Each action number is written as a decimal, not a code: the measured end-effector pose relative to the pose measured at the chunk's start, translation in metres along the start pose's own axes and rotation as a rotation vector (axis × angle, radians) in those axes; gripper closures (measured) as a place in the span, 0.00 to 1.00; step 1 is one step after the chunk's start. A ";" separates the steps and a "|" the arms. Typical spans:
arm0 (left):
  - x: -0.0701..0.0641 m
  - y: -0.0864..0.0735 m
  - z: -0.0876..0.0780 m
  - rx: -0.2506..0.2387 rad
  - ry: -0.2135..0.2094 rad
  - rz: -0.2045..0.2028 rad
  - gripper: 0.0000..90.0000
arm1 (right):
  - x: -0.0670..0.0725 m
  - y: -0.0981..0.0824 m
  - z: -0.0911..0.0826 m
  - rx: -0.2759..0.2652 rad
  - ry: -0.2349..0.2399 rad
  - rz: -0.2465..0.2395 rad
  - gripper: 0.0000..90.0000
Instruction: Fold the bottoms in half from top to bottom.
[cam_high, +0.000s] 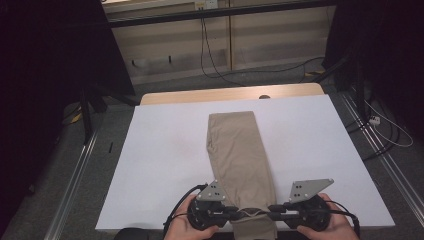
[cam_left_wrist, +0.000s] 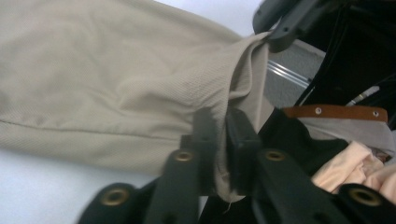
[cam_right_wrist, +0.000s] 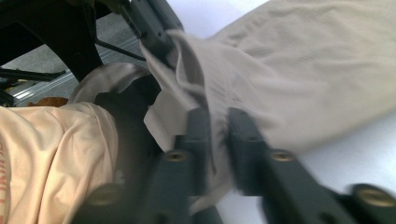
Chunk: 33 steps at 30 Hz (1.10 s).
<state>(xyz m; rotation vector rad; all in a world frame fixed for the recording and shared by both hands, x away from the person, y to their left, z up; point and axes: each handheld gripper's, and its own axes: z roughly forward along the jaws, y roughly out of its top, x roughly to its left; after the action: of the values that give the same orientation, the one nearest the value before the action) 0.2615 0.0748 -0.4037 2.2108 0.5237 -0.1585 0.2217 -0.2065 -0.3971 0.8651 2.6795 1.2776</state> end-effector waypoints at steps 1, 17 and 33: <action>0.003 0.002 -0.001 -0.011 -0.006 -0.014 0.74 | -0.001 0.000 0.001 -0.005 0.014 0.012 0.69; 0.137 0.048 0.003 -0.076 0.317 -0.136 0.19 | -0.105 0.045 0.031 -0.064 -0.121 0.117 0.38; 0.240 0.084 0.013 -0.210 0.495 -0.197 0.19 | -0.228 0.109 0.098 -0.077 -0.261 0.201 0.39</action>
<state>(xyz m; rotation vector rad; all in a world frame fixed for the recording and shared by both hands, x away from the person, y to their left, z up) 0.5153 0.0930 -0.4213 1.9841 0.9818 0.3370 0.4914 -0.1980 -0.4249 1.2227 2.3768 1.1972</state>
